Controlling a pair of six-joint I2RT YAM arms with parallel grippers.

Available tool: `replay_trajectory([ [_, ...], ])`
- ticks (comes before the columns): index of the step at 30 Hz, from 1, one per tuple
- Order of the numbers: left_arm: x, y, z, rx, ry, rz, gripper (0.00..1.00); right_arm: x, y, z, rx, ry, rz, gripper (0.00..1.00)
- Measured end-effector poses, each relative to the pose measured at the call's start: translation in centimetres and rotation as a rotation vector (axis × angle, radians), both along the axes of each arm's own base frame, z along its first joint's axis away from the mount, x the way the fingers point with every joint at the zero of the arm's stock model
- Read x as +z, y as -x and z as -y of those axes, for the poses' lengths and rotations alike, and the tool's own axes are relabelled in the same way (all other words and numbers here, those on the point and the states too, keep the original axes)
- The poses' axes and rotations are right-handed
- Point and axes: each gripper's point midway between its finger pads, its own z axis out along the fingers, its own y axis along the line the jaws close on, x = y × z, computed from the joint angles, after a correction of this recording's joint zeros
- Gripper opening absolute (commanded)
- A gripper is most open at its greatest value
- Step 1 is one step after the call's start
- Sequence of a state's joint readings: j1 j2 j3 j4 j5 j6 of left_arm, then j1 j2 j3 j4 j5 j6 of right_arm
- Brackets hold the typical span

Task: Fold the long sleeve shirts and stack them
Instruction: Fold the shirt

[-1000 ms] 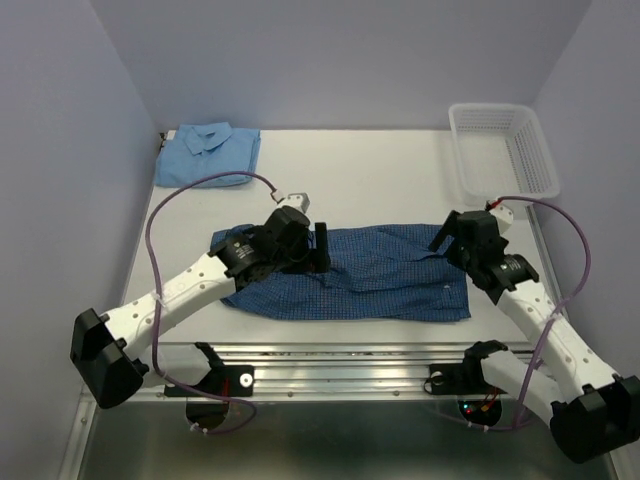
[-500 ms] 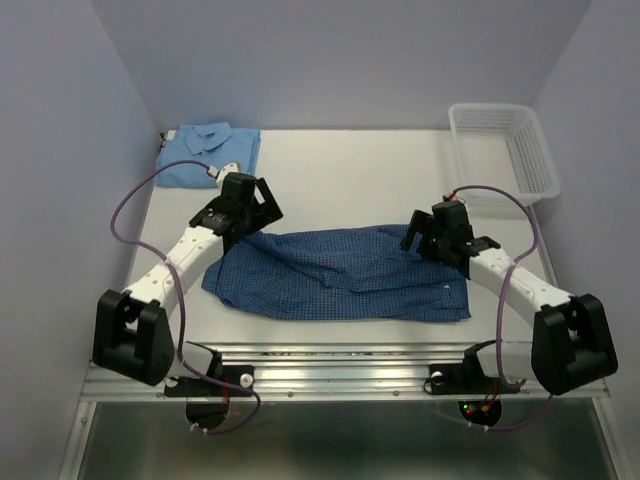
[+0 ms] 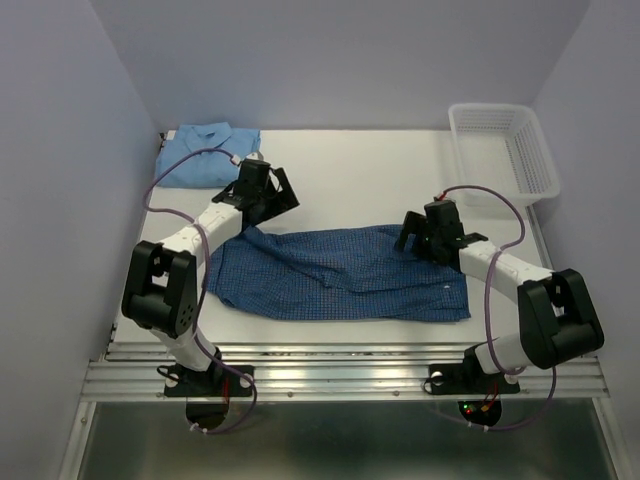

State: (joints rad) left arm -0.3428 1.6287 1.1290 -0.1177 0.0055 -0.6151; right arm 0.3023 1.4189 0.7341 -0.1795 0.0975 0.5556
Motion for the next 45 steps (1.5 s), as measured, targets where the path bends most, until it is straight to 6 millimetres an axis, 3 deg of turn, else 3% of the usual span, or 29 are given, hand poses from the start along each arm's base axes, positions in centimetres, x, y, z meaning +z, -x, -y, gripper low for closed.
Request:
replay_trajectory([
  [5, -2.9, 1.6, -0.5, -0.012, -0.032, -0.069, 0.99, 0.1, -0.8, 0.4, -0.014, 0.028, 0.015, 1.00],
  [10, -7.6, 5.7, -2.7, 0.015, -0.099, -0.194, 0.99, -0.5, -1.4, 0.5, -0.024, 0.045, 0.005, 1.00],
  [12, -8.7, 7.1, -3.5, 0.036, -0.114, -0.219, 0.99, -0.7, -1.3, 0.7, -0.028, 0.052, -0.002, 1.00],
  [17, -8.8, 7.7, -5.3, 0.119, -0.094, -0.177, 0.93, -1.7, -1.5, 1.3, -0.044, 0.089, -0.016, 1.00],
  [19, -8.8, 7.5, -5.8, 0.145, -0.085, -0.164, 0.98, -2.1, -1.8, 1.6, -0.051, 0.112, -0.016, 1.00],
  [25, -8.5, 6.6, -6.1, 0.184, -0.079, -0.148, 0.98, -2.1, -3.6, 1.5, -0.062, 0.124, 0.016, 1.00],
  [30, -8.5, 2.9, -4.9, 0.164, -0.110, -0.162, 0.98, -2.1, -3.4, 1.4, -0.076, 0.105, 0.028, 1.00],
  [33, -8.2, -2.1, -2.5, 0.118, -0.116, -0.135, 0.98, -2.1, -2.7, 1.7, -0.094, 0.092, 0.031, 1.00],
  [36, -7.7, -6.6, 0.4, 0.069, -0.110, -0.103, 0.98, -2.2, -1.7, 1.9, -0.114, 0.072, 0.026, 1.00],
  [38, -7.2, -10.4, 3.5, 0.023, -0.106, -0.066, 0.99, -2.2, -1.0, 1.7, -0.119, 0.042, 0.025, 1.00],
  [40, -7.4, -12.5, 5.6, -0.012, -0.109, -0.053, 0.99, -2.1, -0.5, 1.4, -0.108, 0.010, 0.030, 1.00],
  [41, -6.6, -14.7, 7.5, -0.040, -0.097, -0.019, 0.99, -2.1, -0.1, 1.2, -0.096, -0.015, 0.034, 1.00],
  [45, -6.2, -20.0, 13.2, -0.132, 0.002, 0.092, 0.99, -1.7, 2.1, -1.4, 0.008, -0.117, 0.028, 1.00],
])
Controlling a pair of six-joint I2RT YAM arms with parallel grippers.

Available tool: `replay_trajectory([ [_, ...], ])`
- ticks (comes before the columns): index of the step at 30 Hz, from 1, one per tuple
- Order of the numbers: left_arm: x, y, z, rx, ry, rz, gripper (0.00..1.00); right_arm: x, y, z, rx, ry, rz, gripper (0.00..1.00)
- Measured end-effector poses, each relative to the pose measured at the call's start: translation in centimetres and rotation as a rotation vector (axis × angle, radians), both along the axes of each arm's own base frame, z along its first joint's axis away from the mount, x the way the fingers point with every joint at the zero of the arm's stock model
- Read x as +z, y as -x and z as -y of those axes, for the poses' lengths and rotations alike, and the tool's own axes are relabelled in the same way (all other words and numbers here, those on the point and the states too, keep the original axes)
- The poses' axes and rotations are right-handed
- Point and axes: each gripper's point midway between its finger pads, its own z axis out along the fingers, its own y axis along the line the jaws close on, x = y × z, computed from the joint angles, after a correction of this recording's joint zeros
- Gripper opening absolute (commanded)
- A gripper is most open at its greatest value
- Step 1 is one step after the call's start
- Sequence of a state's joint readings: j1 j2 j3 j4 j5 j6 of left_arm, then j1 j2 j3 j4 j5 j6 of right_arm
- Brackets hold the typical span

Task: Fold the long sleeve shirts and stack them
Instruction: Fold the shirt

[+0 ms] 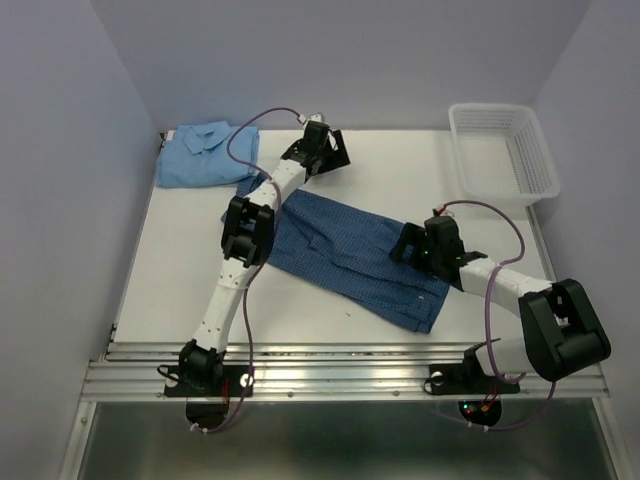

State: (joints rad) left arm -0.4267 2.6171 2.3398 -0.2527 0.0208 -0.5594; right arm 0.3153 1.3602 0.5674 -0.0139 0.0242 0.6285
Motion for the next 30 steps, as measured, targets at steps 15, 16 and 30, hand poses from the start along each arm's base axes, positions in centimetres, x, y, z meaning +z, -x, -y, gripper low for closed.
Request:
replay_trajectory([
  [15, 0.9, 1.1, 3.4, -0.151, 0.128, 0.013, 0.99, 0.4, 5.6, -5.5, 0.178, 0.052, -0.180, 1.00],
  [16, 1.4, 1.7, 3.1, -0.152, 0.108, 0.004, 0.99, 0.4, 5.5, -4.9, 0.159, 0.082, -0.184, 1.00],
  [30, 24.5, 20.3, -12.7, 0.188, 0.088, 0.324, 0.99, 11.8, -3.5, -12.3, 0.491, 0.022, 0.248, 1.00],
])
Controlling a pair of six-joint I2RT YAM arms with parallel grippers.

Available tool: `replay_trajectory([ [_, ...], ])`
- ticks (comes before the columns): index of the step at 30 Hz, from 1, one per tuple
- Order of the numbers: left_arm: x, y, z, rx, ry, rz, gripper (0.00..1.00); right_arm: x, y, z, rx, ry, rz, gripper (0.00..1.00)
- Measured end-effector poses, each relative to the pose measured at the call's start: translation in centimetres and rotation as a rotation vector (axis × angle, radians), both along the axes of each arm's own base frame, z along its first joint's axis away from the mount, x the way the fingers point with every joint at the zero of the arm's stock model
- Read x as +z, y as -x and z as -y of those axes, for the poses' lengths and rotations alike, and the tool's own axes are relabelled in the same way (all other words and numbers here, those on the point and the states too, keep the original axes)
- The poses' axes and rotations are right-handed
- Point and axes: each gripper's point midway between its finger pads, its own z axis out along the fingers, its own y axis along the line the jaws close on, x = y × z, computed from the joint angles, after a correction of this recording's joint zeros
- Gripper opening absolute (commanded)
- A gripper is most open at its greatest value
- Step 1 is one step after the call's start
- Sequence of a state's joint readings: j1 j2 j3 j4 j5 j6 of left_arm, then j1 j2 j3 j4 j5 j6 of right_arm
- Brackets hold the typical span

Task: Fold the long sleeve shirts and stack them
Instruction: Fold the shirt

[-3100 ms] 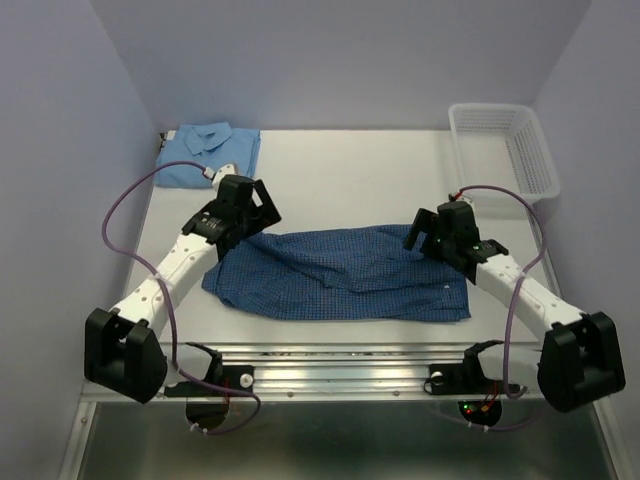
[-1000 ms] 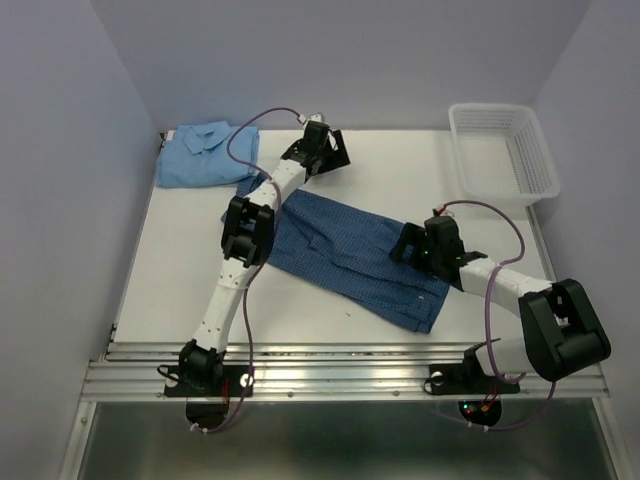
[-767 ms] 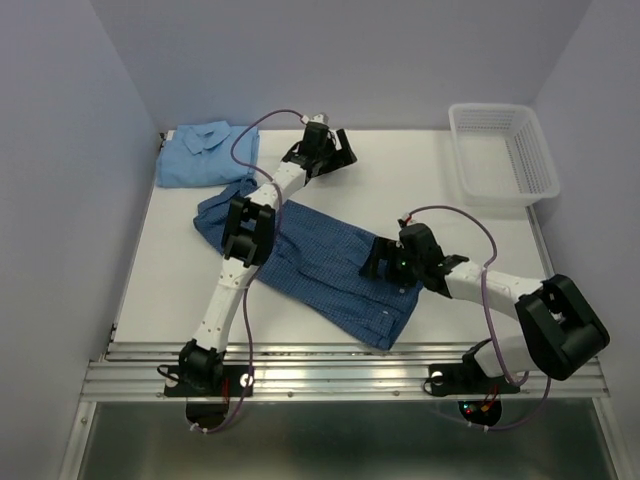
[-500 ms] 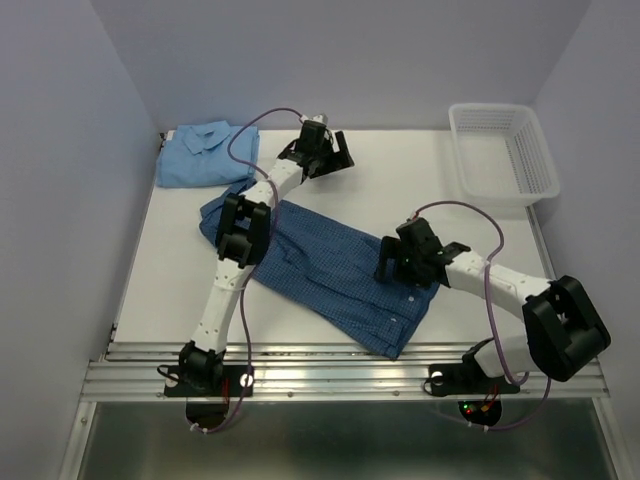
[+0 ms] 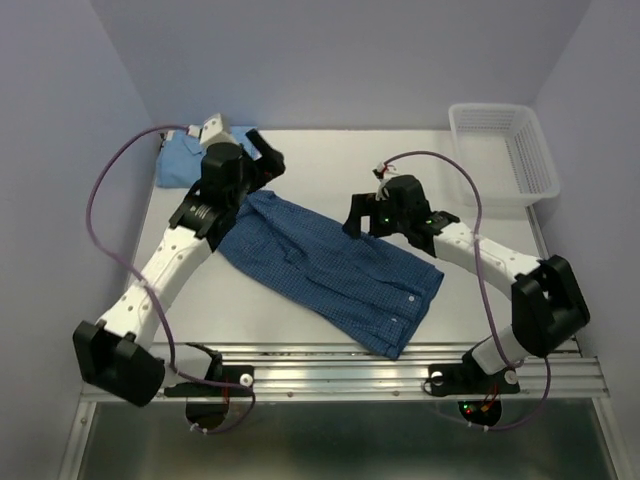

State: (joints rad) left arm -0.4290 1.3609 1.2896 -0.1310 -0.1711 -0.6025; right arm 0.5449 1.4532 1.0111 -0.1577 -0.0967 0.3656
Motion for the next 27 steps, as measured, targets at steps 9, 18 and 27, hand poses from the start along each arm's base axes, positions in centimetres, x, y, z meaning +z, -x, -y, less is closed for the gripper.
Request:
replay_trajectory([
  [9, -22.8, 10.5, -6.4, 0.212, -0.045, -0.543, 0.99, -8.7, -2.4, -3.3, 0.081, 0.038, -0.162, 1.00],
  [18, -27.0, 9.8, -4.4, 0.189, -0.010, -0.666, 0.99, -10.7, -1.6, -1.6, 0.006, 0.068, -0.176, 1.00],
  [27, -25.9, -2.3, 8.1, -0.107, -0.012, -0.575, 0.99, -11.5, 3.3, 5.7, -0.182, 0.073, -0.189, 1.00],
])
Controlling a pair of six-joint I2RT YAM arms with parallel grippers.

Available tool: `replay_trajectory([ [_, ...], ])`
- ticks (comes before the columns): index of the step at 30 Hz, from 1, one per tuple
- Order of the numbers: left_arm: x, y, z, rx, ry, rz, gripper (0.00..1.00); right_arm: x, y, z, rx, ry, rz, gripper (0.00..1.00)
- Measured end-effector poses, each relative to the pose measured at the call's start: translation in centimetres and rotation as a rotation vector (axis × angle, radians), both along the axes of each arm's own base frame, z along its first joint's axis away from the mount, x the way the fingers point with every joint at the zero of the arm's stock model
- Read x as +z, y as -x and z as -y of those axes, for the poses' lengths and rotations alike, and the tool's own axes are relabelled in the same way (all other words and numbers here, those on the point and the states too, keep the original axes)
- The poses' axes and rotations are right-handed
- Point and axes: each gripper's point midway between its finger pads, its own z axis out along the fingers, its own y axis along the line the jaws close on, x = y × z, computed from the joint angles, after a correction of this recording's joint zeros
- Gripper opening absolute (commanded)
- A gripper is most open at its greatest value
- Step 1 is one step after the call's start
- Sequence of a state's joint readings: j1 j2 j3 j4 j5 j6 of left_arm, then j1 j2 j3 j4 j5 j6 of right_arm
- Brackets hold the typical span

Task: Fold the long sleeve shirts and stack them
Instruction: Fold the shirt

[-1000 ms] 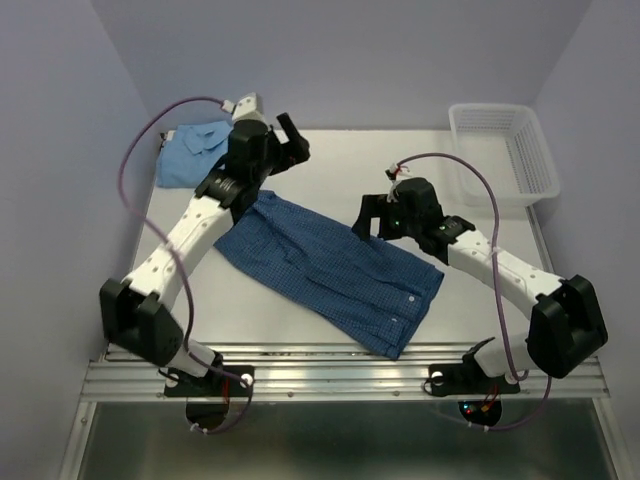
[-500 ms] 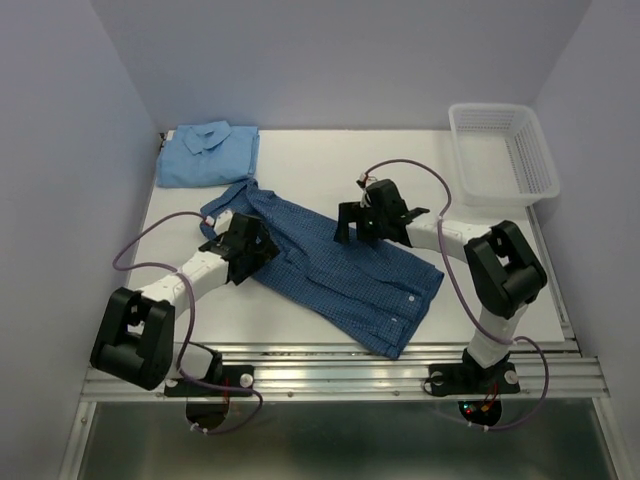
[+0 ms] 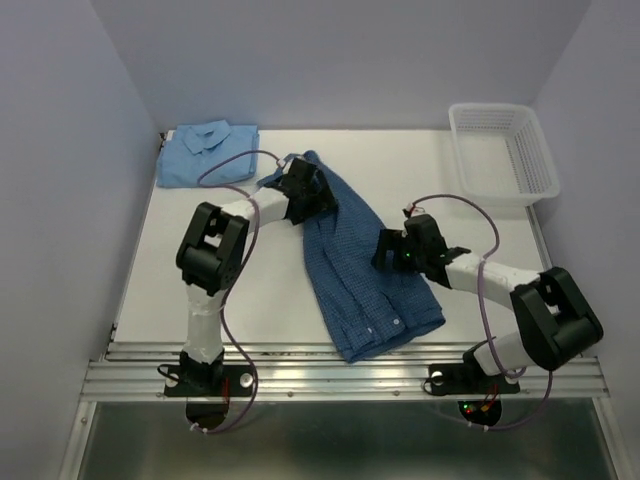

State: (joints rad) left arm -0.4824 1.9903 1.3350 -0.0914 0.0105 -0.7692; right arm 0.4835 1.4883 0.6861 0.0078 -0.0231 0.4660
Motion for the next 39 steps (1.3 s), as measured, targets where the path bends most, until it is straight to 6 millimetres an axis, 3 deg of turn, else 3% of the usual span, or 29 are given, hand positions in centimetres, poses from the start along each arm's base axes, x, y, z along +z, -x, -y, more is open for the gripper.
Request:
replay_trajectory([
  [4, 0.6, -5.8, 5.1, -0.105, 0.025, 0.068, 0.99, 0.5, 2.8, 2.1, -0.048, -0.012, -0.002, 1.00],
  [9, 1.5, -11.8, 10.2, -0.231, 0.080, 0.168, 0.99, -0.1, 4.4, 1.1, 0.052, -0.054, -0.032, 1.00],
  [13, 1.7, -13.5, 12.0, -0.293, 0.121, 0.215, 0.99, 0.4, 2.7, -0.6, 0.119, -0.086, 0.003, 1.00],
  [18, 1.5, -13.8, 11.3, -0.286, 0.120, 0.214, 0.99, 0.2, 2.2, -0.5, 0.113, -0.054, -0.009, 1.00],
  [24, 3.3, -13.2, 8.1, -0.231, 0.062, 0.201, 0.99, 1.8, 1.7, 0.1, 0.115, -0.003, -0.001, 1.00],
  [29, 9.3, -12.3, 5.4, -0.174, 0.021, 0.269, 0.99, 5.5, 2.1, 0.6, 0.091, -0.034, 0.071, 1.00],
  [33, 15.6, -8.5, 2.8, -0.153, 0.014, 0.348, 0.99, 8.3, 3.2, 1.1, 0.052, -0.084, 0.111, 1.00],
  [36, 17.2, -4.4, 0.6, -0.144, 0.014, 0.368, 0.99, 7.8, 4.8, 1.8, 0.026, -0.095, 0.074, 1.00],
  [39, 16.6, 0.5, -1.8, -0.137, 0.017, 0.352, 0.99, 5.6, 7.0, 2.5, 0.013, -0.075, -0.037, 1.00],
])
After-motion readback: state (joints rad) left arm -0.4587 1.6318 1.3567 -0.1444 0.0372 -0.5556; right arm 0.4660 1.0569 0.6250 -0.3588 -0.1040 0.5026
